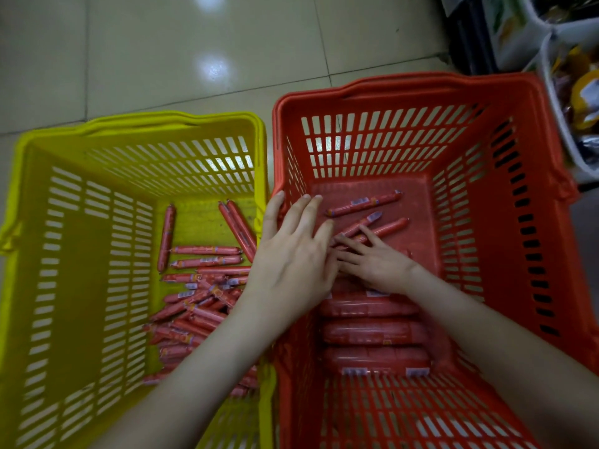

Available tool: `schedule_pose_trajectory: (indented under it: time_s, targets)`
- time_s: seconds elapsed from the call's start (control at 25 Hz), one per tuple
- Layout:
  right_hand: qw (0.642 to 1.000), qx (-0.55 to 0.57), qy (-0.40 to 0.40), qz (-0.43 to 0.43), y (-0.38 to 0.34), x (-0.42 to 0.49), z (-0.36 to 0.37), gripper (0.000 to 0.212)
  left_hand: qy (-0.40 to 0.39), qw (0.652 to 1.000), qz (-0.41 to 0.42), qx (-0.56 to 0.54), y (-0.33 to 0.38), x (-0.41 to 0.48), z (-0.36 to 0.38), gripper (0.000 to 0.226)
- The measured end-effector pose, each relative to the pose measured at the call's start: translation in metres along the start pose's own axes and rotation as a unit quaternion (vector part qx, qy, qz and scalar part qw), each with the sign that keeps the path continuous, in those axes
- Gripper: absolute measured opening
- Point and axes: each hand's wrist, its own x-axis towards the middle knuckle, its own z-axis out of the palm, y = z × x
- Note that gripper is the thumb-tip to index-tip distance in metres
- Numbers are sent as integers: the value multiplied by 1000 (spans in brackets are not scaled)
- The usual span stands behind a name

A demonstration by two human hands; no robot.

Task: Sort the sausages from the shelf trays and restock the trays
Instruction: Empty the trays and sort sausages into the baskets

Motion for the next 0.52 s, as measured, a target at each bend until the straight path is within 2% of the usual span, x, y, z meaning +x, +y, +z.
schedule_pose_trajectory:
  time_s: [0.16, 0.28, 0.52]
  targets:
    - [995, 15, 3, 93, 23, 16, 0, 59, 5, 1000, -1, 1, 0, 0, 1, 43]
    - [980, 39, 3, 194, 34, 32, -11, 62, 2, 1000, 2, 4, 0, 1, 1, 44]
    - [943, 123, 53, 304, -17, 11, -33, 70, -3, 1000, 12, 3, -1, 2, 1, 43]
